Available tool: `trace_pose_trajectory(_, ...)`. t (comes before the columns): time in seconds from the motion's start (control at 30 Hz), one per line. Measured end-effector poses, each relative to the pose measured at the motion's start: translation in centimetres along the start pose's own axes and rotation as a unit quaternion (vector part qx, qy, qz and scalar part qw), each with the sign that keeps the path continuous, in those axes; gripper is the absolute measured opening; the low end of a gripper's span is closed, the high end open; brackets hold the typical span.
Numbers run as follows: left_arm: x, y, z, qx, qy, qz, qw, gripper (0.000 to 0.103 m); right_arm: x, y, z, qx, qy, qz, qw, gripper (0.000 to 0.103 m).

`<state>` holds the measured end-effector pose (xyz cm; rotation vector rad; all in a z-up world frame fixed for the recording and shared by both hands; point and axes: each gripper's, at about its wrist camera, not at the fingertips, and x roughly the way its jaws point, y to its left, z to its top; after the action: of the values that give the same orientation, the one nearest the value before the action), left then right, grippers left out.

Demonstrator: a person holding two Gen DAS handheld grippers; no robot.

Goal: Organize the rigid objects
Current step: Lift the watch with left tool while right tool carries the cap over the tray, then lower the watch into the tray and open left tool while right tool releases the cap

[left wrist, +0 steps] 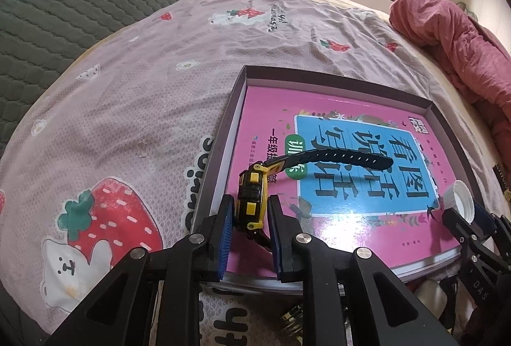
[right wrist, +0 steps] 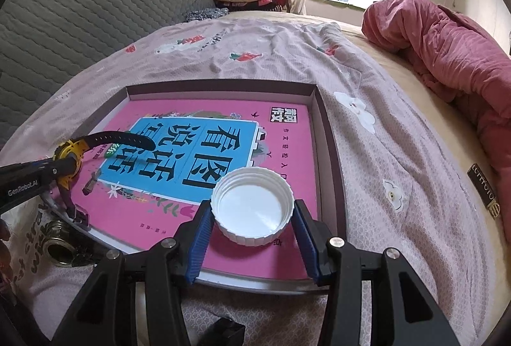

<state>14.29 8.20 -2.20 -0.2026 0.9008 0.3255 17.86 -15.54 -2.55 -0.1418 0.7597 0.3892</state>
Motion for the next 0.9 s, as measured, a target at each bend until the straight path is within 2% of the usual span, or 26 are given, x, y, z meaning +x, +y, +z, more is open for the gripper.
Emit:
trace_pose_trajectory(0.3, -0.5, 0.2, 0.0, -0.011, 0.003, -0.013, 0.9999, 0.023, -0.6, -0.3, -0.1, 0.003, -0.019, 0.01, 1.0, 0.05)
trace_pose_trajectory(0.73, -1.0, 0.2, -0.1, -0.022, 0.003, -0.037, 0.9991, 0.024, -1.5, -1.9, 0.2, 0.034, -0.048, 0.003, 0.998, 0.052)
trace_pose_trajectory(0.9, -1.3, 0.2, 0.0, -0.022, 0.0, -0.047, 0.9987, 0.032, -1.6, -1.8, 0.3, 0.033, -0.055, 0.005, 0.998, 0.052)
